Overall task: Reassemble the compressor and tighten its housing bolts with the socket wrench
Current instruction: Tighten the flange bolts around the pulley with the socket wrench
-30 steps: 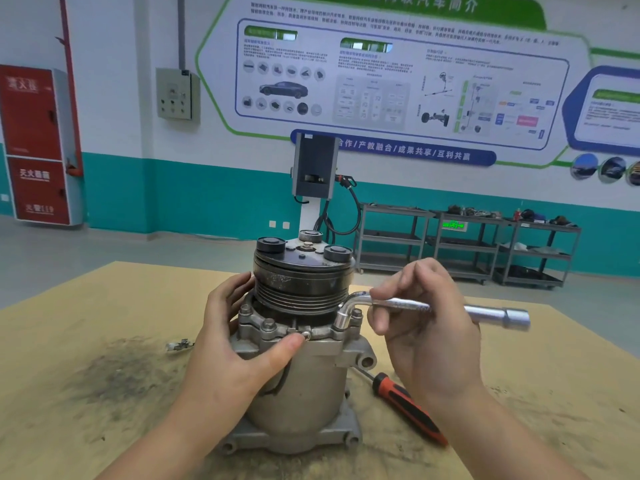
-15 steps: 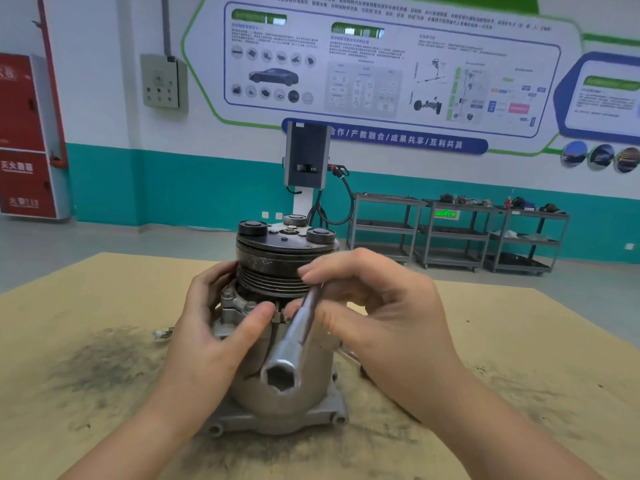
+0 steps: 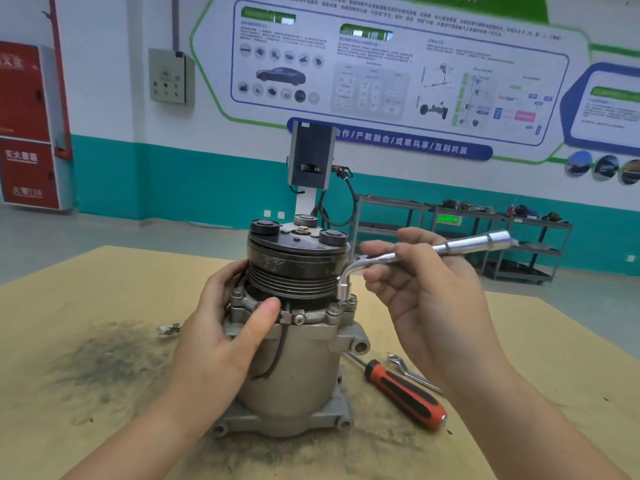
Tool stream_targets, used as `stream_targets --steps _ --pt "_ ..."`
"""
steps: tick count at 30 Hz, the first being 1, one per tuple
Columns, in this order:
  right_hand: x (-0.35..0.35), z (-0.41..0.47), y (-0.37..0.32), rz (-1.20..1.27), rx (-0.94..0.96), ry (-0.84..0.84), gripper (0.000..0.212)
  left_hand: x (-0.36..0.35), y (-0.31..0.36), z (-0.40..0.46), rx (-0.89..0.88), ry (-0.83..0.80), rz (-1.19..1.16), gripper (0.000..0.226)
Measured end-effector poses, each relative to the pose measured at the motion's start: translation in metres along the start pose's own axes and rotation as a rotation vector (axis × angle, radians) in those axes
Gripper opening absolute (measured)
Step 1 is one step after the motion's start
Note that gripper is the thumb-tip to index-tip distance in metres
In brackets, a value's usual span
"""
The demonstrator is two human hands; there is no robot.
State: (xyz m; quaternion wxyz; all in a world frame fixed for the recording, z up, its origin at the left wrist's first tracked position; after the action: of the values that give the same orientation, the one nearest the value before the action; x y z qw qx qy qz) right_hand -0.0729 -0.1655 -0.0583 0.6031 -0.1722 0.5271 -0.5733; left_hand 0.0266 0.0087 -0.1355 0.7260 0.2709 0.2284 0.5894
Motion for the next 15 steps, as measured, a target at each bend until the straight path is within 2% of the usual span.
stream_targets --steps 11,15 --pt "0.002 0.004 0.01 0.08 -0.251 -0.029 0.015 0.0 0.0 0.0 -0.019 -0.006 0.003 0.049" --pt "0.006 0.007 0.019 0.16 -0.352 0.032 0.014 0.0 0.002 0.0 -0.033 -0.009 0.028 0.046"
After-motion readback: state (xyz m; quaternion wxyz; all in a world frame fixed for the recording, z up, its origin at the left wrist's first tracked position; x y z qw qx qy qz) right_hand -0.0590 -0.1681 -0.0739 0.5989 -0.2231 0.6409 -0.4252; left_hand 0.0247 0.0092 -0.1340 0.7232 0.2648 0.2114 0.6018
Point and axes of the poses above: each hand's wrist, its own z-axis towards the middle knuckle, its own x-axis out of the back of the hand, y = z × x, the point moved 5 cm from there along z, towards the middle knuckle, and after that the axes turned 7 degrees about -x, right-handed, at the moved point
